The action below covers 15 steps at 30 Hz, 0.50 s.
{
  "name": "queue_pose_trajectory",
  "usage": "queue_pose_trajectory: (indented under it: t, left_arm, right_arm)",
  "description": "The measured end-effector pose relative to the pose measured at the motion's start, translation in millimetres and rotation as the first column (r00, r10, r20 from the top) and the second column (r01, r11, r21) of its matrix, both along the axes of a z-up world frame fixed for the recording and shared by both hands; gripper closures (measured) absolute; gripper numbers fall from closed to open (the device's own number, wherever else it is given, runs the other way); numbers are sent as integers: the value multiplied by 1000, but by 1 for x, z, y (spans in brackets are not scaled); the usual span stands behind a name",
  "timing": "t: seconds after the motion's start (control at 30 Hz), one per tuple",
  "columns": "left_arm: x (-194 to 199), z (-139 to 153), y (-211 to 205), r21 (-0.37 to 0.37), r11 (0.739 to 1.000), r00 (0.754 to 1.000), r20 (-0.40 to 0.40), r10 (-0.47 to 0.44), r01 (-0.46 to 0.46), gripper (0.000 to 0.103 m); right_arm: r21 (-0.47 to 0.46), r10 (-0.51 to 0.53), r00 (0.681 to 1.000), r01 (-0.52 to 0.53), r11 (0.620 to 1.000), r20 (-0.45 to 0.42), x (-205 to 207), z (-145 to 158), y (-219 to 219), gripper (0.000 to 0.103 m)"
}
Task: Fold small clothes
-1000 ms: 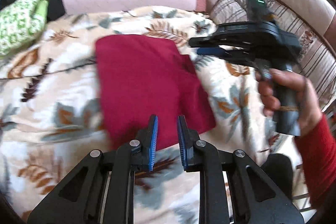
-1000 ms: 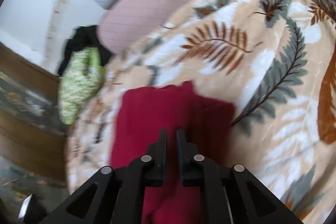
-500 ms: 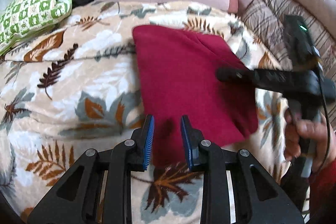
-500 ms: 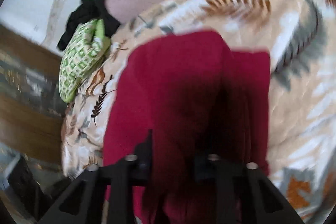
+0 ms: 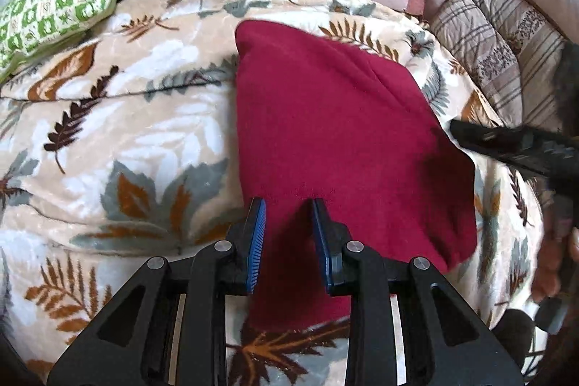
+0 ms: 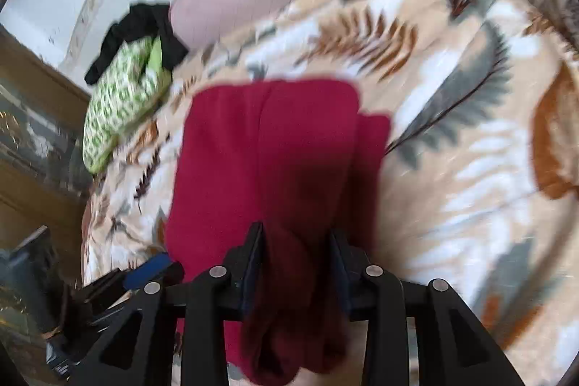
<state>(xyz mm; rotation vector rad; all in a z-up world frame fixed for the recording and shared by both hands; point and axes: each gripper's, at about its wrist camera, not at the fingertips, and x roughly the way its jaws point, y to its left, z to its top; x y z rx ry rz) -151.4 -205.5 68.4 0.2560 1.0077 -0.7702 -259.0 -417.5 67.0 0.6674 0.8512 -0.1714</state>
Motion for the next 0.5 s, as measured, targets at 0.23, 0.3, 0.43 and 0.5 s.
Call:
queue_pose_trajectory:
  t: [0.23, 0.3, 0.43, 0.5]
  left_arm:
    - [14, 5, -12, -35, 998, 999, 16, 46, -45, 70]
    - [21, 4, -13, -51, 996, 998, 20, 67, -66, 50]
    - [33, -4, -17, -58, 995, 996, 0, 87, -87, 42]
    - [37, -9, -21, -58, 995, 997, 0, 83, -83, 42]
  right_arm:
    - [-79, 73, 993, -65, 995, 96, 18, 30, 21, 69]
    - [-113, 79, 995, -72, 991, 67, 31, 22, 24, 69]
    - [-156, 62, 998, -62, 986, -7, 57, -6, 19, 69]
    - [-152, 43, 999, -47, 987, -33, 64, -19, 10, 69]
